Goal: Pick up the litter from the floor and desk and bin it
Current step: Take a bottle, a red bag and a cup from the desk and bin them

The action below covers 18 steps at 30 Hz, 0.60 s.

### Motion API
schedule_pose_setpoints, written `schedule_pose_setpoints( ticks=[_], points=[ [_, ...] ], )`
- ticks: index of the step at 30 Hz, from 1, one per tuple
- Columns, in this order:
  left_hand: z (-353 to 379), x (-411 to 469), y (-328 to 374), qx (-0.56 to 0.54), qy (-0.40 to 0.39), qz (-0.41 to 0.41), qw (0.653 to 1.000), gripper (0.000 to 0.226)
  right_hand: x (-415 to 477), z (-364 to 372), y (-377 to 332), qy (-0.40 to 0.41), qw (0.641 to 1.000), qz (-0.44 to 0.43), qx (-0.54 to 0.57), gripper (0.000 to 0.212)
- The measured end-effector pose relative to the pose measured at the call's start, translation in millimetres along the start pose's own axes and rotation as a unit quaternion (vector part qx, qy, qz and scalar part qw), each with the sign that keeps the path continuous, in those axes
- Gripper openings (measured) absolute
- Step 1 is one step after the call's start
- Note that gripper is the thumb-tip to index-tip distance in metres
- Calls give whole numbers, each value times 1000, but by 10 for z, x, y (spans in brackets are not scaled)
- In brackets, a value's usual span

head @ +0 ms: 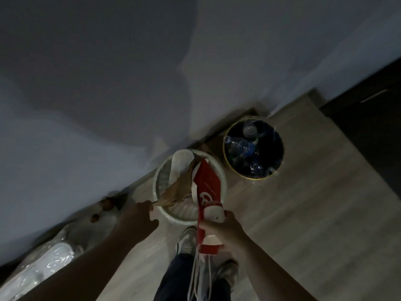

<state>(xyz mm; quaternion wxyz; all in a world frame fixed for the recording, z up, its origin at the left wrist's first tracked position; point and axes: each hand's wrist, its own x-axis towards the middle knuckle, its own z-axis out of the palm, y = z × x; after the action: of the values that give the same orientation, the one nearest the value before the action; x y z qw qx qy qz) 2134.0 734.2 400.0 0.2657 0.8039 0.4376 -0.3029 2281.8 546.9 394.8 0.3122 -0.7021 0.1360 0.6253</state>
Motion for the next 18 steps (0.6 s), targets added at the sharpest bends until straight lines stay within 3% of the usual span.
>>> schedule_pose_setpoints(
  ticks=[3, 9, 18],
  points=[
    [51, 11, -142, 7, 9, -7, 1000, 38, 195, 107, -37, -14, 996, 60, 65, 87],
    [94, 195, -277, -5, 8, -3, 1000, 36, 577, 139, -53, -14, 989, 95, 112, 90],
    [221, 494, -319, -42, 28, 4, 999, 34, 1129, 356, -199, 5, 978, 79, 195, 82]
  ],
)
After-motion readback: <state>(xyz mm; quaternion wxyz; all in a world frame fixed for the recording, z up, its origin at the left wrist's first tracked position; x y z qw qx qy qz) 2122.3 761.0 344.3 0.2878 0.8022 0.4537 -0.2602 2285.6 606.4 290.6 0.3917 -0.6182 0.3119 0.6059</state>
